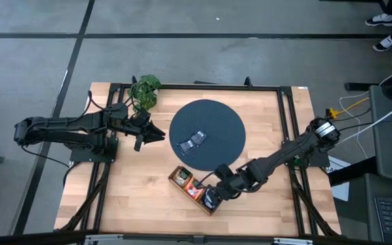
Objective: Pick & Place Tea
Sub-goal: Put the violet tea bag into the right section of the wooden organizer
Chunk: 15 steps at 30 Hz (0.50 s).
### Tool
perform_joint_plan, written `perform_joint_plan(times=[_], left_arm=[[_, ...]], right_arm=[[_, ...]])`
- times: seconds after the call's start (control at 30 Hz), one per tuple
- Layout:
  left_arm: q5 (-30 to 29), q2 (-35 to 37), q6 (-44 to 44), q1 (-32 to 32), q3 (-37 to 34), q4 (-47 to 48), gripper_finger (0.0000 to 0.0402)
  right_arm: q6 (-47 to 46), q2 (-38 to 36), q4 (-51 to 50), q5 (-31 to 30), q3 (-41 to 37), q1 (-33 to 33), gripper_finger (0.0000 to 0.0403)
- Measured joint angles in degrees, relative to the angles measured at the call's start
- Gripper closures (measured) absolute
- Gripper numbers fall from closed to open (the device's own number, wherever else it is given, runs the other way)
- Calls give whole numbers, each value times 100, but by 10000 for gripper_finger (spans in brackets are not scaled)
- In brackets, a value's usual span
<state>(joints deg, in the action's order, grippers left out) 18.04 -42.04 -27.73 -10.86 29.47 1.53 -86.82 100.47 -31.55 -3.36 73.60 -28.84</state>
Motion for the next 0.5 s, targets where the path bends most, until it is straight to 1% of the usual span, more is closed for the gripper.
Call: perform_joint_plan(times=[0.5], left_arm=[[-42, 0, 2, 1, 0, -1, 288]], right_arm=[[307, 12, -72, 86, 0, 0, 401]])
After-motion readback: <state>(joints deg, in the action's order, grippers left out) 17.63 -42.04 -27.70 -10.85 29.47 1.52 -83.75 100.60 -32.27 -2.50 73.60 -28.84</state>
